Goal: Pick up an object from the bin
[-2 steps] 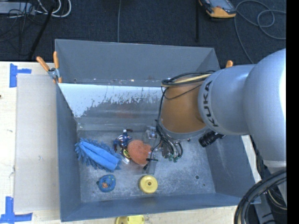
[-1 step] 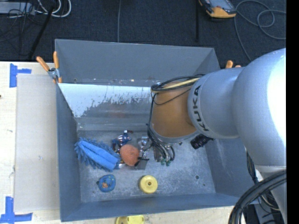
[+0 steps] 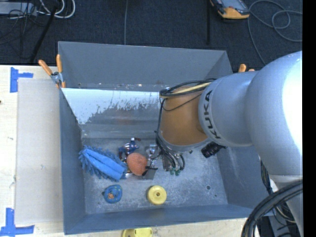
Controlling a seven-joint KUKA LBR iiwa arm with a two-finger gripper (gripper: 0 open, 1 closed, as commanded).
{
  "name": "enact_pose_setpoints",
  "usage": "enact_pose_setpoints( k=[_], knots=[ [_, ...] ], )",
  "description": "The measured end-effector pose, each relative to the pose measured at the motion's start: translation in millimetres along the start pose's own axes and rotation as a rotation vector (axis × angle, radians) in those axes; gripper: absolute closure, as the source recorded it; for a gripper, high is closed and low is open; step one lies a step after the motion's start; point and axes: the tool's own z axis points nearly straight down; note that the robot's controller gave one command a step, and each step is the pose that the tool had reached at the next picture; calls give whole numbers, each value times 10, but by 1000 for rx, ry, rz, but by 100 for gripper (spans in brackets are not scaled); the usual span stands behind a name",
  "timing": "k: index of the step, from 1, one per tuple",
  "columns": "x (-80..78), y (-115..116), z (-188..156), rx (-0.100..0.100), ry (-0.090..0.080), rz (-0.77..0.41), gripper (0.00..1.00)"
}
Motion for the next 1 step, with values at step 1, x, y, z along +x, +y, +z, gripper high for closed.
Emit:
enact_pose_setpoints(
  k=[1],
  knots=[
    [7,75,-472,1,10,-5,100]
  ],
)
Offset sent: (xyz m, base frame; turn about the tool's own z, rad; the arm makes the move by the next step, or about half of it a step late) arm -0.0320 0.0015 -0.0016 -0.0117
